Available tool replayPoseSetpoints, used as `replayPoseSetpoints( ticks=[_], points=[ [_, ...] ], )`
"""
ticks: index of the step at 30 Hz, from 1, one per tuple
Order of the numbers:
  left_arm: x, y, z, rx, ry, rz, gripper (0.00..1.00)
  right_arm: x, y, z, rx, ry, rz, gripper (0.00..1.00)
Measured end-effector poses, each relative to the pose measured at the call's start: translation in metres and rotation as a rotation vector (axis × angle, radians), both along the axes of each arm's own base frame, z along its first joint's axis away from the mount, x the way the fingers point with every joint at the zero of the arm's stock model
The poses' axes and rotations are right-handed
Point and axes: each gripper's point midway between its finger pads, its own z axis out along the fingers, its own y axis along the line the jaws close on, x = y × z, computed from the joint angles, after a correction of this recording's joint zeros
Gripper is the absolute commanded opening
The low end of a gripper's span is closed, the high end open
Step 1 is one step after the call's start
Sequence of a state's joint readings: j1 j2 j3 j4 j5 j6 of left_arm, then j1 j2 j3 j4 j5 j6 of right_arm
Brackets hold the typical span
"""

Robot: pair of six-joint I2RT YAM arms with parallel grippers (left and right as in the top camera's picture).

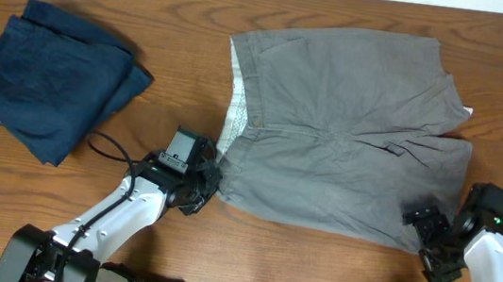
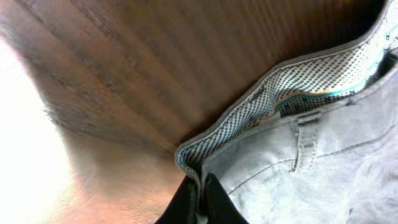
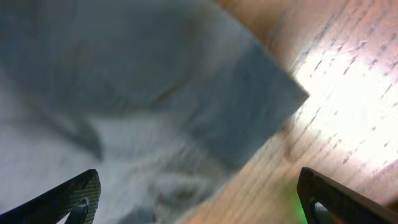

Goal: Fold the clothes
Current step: 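Grasp the bottom edge of the shorts with both grippers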

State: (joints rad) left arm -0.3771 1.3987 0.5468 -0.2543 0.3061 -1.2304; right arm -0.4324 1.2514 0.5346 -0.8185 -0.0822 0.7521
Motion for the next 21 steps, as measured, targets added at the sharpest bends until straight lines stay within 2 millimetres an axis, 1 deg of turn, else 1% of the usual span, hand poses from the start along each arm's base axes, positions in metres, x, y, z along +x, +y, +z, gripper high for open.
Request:
replayPoseSetpoints(
  ticks=[2,4,9,10,11,12,14,15,16,21],
  points=[
    [0.000,-0.001,0.000,-0.002,-0.002,-0.011,0.06,-0.002,-0.005,-0.003,-0.028,0.006,-0.022,0.98],
    [-0.003,-0.002,0.000,-0.006,0.001,-0.036,0.06,0.002,-0.012,-0.005,-0.063,-0.011,-0.038,0.96],
    [-0.027,0.001,-0.006,0.007,0.092,-0.088,0.06,0.015,-0.026,-0.003,-0.134,-0.059,-0.065,0.89],
    [-0.032,0.002,-0.007,0.010,0.112,-0.095,0.06,0.016,-0.028,-0.003,-0.144,-0.064,-0.067,0.82],
    [-0.036,0.003,-0.008,0.013,0.127,-0.102,0.06,0.016,-0.030,-0.003,-0.152,-0.064,-0.069,0.67],
    [-0.040,0.003,-0.008,0.014,0.138,-0.112,0.06,0.016,-0.031,-0.003,-0.159,-0.063,-0.070,0.49],
    [-0.043,0.004,-0.008,0.016,0.148,-0.125,0.06,0.015,-0.034,-0.002,-0.173,-0.056,-0.077,0.17],
    [-0.044,0.004,-0.008,0.016,0.151,-0.135,0.06,0.014,-0.035,-0.002,-0.178,-0.051,-0.078,0.06],
    [-0.045,0.004,-0.008,0.017,0.150,-0.144,0.06,0.012,-0.035,-0.003,-0.183,-0.043,-0.078,0.01],
    [-0.045,0.004,0.000,0.016,0.110,-0.186,0.06,0.002,-0.033,-0.004,-0.182,-0.002,-0.075,0.01]
  ],
)
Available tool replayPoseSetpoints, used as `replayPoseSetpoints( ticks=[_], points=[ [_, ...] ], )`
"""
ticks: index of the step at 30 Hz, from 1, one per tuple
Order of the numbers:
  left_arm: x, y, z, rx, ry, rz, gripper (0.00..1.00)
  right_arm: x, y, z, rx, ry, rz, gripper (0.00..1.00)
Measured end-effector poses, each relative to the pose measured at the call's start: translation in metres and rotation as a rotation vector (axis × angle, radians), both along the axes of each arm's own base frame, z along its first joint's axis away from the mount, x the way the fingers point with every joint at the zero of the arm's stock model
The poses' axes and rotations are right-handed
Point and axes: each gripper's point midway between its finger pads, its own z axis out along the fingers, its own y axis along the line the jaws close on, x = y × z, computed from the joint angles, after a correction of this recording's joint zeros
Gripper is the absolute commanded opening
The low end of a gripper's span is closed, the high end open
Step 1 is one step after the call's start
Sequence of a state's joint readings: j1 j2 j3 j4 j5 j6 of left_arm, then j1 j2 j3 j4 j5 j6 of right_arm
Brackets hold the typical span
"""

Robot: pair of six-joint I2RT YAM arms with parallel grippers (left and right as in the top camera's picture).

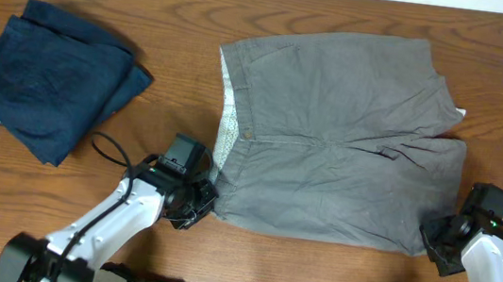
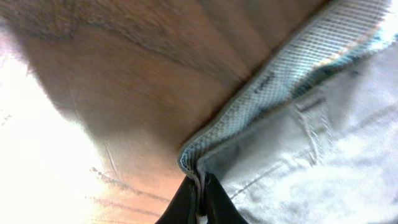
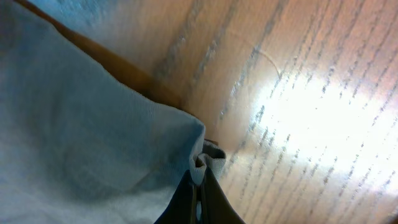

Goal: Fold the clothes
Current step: 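Grasp the bottom edge of the shorts with both grippers, then lift the bottom edge with both grippers and fold it up over the top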

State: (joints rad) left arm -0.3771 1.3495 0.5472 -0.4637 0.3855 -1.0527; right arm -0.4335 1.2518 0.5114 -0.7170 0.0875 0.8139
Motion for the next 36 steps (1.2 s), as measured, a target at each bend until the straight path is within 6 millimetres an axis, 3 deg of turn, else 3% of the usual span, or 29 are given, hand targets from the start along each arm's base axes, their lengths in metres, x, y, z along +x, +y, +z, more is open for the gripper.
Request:
replayPoseSetpoints(
  ticks=[9,14,20,23,27,30,36],
  points=[
    [0.017,-0.001,0.038,-0.030,-0.199,-0.033,0.06,-0.015,0.007,-0.001,0.029,0.067,0.035,0.01],
    [0.010,0.003,0.046,-0.026,-0.212,-0.045,0.06,-0.027,0.013,0.011,0.057,0.118,0.063,0.01],
    [-0.013,0.009,0.064,-0.030,-0.220,-0.101,0.06,0.003,0.001,0.074,0.013,-0.013,0.108,0.01],
    [-0.012,0.008,0.089,-0.056,-0.331,-0.132,0.06,0.012,-0.004,0.107,-0.003,-0.099,0.130,0.01],
    [-0.001,0.011,0.128,-0.072,-0.530,-0.131,0.07,0.031,-0.005,0.151,-0.053,-0.240,0.228,0.01],
    [0.012,0.013,0.145,-0.058,-0.642,-0.114,0.07,0.055,-0.005,0.179,-0.093,-0.366,0.322,0.01],
    [0.067,0.006,0.176,-0.053,-0.850,-0.065,0.06,0.117,-0.010,0.220,-0.202,-0.622,0.472,0.01]
  ],
)
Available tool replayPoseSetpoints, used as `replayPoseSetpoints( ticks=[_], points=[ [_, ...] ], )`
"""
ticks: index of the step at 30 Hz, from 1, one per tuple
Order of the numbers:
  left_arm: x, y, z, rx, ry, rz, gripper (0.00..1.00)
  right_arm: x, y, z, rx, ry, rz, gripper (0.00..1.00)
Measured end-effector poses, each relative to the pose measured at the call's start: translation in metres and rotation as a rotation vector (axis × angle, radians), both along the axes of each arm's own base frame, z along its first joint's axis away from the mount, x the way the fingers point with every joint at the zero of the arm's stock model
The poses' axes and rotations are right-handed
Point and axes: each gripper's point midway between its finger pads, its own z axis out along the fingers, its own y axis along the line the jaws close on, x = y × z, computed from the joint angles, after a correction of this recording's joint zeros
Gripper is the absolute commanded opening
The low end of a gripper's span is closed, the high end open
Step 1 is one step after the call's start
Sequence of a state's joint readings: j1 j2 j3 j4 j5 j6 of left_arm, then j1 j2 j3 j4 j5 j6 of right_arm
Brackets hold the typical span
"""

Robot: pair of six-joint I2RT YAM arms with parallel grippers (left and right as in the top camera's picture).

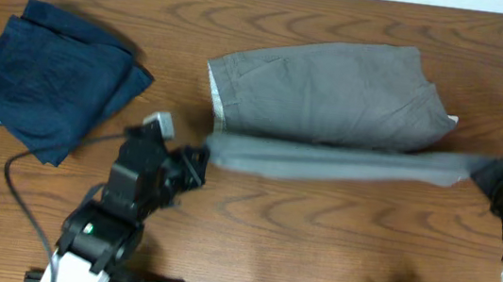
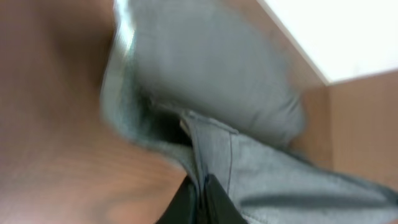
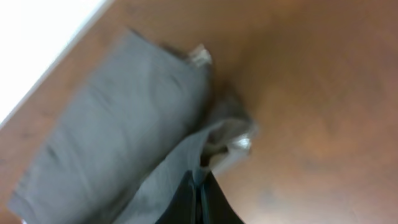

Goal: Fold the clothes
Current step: 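Lift the bottom edge with both grippers and fold it up over the top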

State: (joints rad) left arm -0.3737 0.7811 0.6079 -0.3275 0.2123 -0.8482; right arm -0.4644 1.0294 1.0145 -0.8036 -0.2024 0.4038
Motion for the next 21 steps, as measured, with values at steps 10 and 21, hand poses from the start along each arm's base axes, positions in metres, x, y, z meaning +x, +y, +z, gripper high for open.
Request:
replayPoseSetpoints(
  ticks=[10,21],
  points=[
    [0.106,0.009,-0.035,0.034,-0.003,0.114,0.06,0.109,0.019,0.008,-0.076,-0.219,0.195,0.01],
    [0.225,0.000,-0.050,0.092,-0.111,0.115,0.06,0.199,0.014,-0.043,-0.064,-0.330,0.179,0.01]
  ],
)
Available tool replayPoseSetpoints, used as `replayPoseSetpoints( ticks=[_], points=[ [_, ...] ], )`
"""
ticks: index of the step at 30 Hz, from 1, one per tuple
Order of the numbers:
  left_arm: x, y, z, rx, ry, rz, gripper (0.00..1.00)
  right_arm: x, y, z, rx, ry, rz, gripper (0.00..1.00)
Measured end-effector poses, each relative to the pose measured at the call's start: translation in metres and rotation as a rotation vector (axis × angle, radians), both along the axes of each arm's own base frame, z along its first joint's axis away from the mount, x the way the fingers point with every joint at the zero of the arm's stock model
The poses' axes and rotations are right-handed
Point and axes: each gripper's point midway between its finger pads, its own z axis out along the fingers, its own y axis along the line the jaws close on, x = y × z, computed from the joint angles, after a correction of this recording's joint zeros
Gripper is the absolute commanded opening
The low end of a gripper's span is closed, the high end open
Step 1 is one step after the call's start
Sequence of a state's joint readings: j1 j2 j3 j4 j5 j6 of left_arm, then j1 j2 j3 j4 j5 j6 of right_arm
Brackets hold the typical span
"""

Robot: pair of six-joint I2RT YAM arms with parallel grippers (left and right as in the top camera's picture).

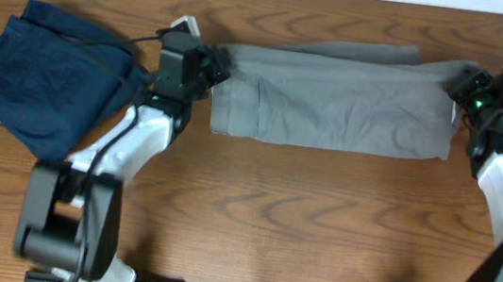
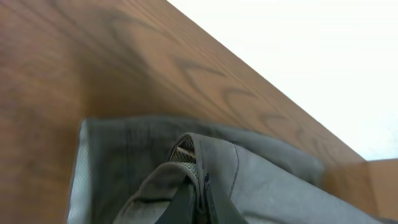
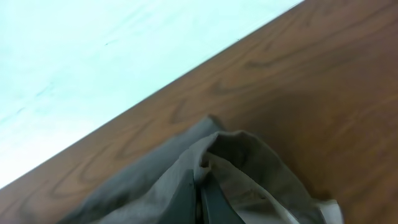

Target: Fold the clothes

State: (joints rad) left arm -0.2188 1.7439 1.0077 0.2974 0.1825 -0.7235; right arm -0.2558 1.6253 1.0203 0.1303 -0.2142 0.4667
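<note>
The grey shorts (image 1: 332, 98) lie folded in half lengthwise, a long band near the table's far edge. My left gripper (image 1: 215, 64) is shut on the waistband corner (image 2: 186, 149) at the band's upper left. My right gripper (image 1: 464, 83) is shut on the leg-hem corner (image 3: 214, 152) at the upper right. Both held corners sit over the far edge of the shorts. The wrist views show grey cloth pinched between each pair of dark fingers.
A folded dark blue garment (image 1: 45, 75) lies at the far left of the wooden table (image 1: 252, 217). The table's far edge runs just behind the shorts, with a white surface beyond it.
Both grippers have moved from mid-table to the far side with the held near edge. That edge, then hanging in the air, now lies over the far edge of the shorts.
The shorts lay spread flat, my left gripper shut on the near waistband corner and my right one open by the near leg hem. Then both were shut on the near corners. Then the near edge hung lifted, and now the shorts are doubled over.
</note>
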Motion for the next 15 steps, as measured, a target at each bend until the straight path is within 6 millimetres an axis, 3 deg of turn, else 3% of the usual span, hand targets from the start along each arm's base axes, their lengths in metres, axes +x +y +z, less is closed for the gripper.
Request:
replayPoseSetpoints(
  ticks=[3,4,5,6,7,8,11,15],
  points=[
    [0.015,-0.002,-0.018,0.007,-0.007,0.001,0.07,0.017,0.000,-0.016,-0.001,-0.023,0.001,0.01],
    [0.017,-0.002,-0.027,0.012,-0.003,0.001,0.17,0.021,0.002,-0.024,0.003,-0.021,0.004,0.07],
    [0.019,-0.003,-0.035,0.021,0.002,-0.003,0.51,0.025,0.003,-0.033,0.008,-0.016,0.005,0.22],
    [0.020,-0.002,-0.042,0.027,0.008,-0.002,0.74,0.027,0.004,-0.040,0.016,-0.007,0.002,0.36],
    [0.020,-0.001,-0.048,0.026,0.018,0.004,0.88,0.028,0.006,-0.051,0.020,0.010,0.005,0.52],
    [0.020,0.000,-0.053,0.030,0.029,0.008,0.95,0.028,0.007,-0.059,0.026,0.028,0.006,0.66],
    [0.022,0.006,-0.055,0.029,0.031,0.019,0.98,0.027,0.008,-0.073,0.032,0.059,0.011,0.69],
    [0.024,0.020,-0.052,0.008,0.032,0.025,0.98,0.027,0.013,-0.070,0.034,0.053,0.046,0.63]
  ],
)
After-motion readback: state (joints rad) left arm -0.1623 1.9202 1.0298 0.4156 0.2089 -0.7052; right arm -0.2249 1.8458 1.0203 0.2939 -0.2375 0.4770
